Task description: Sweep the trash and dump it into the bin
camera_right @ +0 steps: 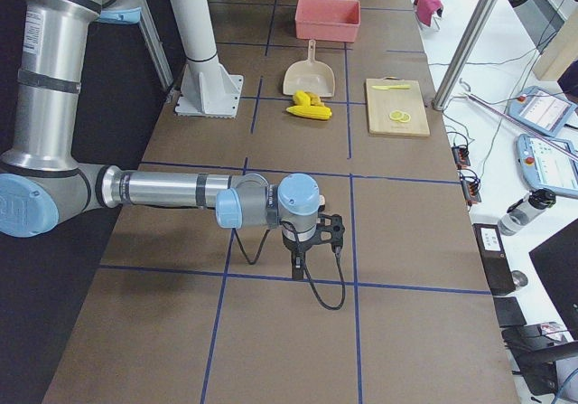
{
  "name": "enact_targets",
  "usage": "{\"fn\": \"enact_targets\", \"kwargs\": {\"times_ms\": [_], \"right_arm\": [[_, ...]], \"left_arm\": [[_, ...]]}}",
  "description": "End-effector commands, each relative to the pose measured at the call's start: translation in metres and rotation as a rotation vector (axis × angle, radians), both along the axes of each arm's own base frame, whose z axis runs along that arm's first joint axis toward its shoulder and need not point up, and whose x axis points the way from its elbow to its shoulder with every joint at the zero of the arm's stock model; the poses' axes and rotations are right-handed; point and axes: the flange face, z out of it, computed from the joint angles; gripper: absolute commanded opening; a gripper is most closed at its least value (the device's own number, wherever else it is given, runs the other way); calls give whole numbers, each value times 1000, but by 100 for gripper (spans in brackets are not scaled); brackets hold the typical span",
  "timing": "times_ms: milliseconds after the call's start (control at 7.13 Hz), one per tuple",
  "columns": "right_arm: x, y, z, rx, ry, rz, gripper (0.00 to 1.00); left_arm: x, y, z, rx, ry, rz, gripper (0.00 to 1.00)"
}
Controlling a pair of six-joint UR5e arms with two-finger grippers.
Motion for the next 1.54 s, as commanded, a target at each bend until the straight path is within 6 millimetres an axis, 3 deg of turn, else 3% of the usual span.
{"fn": "enact_targets", "kwargs": {"times_ms": [0, 421, 561, 842, 1122, 1262, 1403], "right_arm": [[-2, 1, -1, -5, -34, -3, 100], [-2, 3, 1, 10, -26, -11, 100], [-2, 1, -9, 56, -32, -11, 100], [-3, 0, -9, 72, -43, -11, 100], [-5, 0, -12, 73, -60, -13, 100], [-7, 0, -13, 68, -84, -14, 100], [-8, 1, -13, 62, -91, -14, 100]], "left_arm": [[-1, 9, 5, 40, -7, 4, 100], [4, 4, -5, 46, -13, 6, 100], [6, -4, -9, 81, -12, 10, 100], [7, -17, -47, 210, -26, 12, 100], [13, -17, -61, 236, -15, 22, 100], [14, -7, -55, 231, -5, 31, 100], [25, -3, -65, 231, 64, 42, 100]]}}
